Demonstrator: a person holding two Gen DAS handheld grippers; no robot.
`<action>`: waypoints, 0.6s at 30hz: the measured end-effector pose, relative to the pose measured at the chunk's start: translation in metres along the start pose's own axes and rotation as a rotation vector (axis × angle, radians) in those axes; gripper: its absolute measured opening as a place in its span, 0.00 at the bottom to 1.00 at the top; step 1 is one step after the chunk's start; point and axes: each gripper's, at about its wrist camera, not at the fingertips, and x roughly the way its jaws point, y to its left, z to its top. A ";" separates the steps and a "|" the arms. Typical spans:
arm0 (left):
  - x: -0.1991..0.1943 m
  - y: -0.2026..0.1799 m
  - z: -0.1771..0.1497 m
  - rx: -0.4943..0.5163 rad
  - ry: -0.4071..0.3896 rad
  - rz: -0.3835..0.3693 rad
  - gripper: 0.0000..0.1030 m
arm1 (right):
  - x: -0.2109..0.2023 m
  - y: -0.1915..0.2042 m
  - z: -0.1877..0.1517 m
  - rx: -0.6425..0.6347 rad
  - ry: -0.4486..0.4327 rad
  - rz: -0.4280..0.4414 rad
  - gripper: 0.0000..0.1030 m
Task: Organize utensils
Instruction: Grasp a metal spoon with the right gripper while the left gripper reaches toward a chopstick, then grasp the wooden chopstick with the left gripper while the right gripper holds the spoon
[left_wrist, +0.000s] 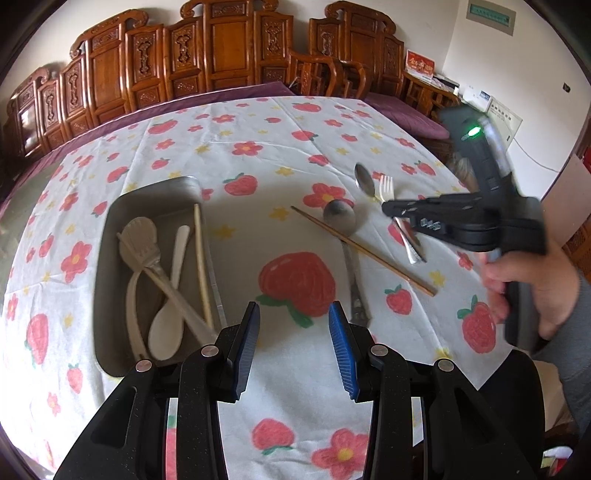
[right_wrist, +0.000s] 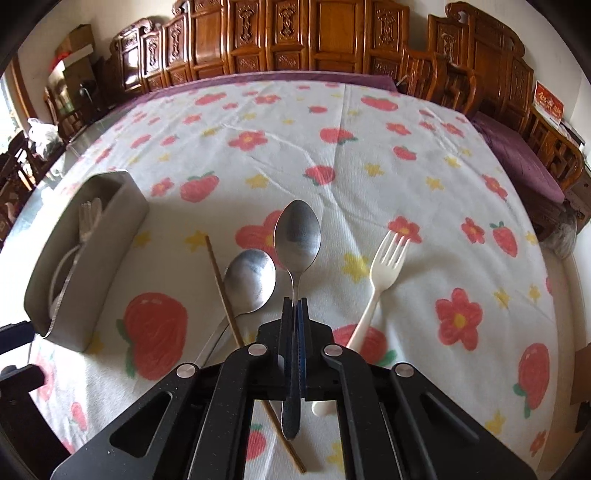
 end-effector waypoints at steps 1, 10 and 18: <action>0.002 -0.004 0.002 0.004 0.002 0.000 0.36 | -0.007 -0.003 -0.001 -0.008 -0.011 -0.002 0.03; 0.034 -0.044 0.016 0.020 0.022 -0.013 0.35 | -0.039 -0.041 -0.042 -0.014 -0.030 -0.024 0.03; 0.061 -0.080 0.022 0.049 0.045 -0.021 0.35 | -0.038 -0.073 -0.082 0.025 -0.015 -0.042 0.03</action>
